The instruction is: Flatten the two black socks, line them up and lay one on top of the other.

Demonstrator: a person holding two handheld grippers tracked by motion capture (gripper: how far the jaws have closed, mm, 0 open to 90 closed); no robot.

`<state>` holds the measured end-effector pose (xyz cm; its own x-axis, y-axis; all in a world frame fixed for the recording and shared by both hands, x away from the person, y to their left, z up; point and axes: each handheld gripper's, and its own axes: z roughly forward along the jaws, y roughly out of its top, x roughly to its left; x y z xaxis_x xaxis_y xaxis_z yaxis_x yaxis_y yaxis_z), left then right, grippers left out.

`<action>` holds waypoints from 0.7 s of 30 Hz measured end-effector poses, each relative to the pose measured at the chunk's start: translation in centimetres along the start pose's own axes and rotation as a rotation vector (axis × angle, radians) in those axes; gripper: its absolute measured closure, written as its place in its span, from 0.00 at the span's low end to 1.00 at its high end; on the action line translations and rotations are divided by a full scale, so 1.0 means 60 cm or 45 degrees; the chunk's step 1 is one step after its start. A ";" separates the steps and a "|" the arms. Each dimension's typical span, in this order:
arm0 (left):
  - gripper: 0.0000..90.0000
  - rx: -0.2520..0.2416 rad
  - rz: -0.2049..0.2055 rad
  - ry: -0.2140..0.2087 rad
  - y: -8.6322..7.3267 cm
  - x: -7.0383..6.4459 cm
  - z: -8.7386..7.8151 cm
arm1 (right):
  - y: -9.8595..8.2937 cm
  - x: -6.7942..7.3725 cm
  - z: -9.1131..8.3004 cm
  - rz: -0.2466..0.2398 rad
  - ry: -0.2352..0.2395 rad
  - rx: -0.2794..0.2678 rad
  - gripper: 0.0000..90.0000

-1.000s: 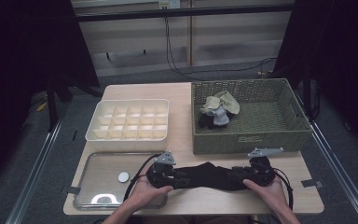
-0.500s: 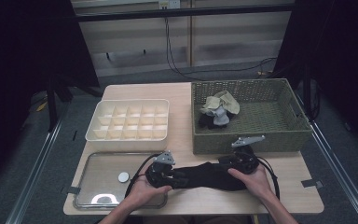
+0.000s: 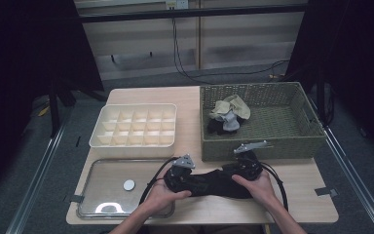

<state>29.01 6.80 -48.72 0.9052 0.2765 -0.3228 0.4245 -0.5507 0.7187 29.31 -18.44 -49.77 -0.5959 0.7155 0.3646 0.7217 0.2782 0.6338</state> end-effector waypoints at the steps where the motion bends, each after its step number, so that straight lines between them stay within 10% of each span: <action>1: 0.80 -0.004 -0.005 -0.010 0.000 -0.002 0.007 | -0.001 0.000 0.001 -0.006 -0.018 0.008 0.72; 14: 0.81 0.086 0.046 0.000 -0.009 -0.011 0.031 | 0.004 0.000 0.004 -0.024 -0.022 -0.024 0.68; 21: 0.80 0.090 0.059 -0.001 -0.008 -0.012 0.030 | 0.004 0.008 0.018 -0.064 -0.012 0.015 0.89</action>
<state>28.20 5.45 -49.96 0.9240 0.2483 -0.2907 0.3822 -0.6174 0.6875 29.57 -17.31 -50.18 -0.6284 0.7063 0.3260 0.6951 0.3217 0.6429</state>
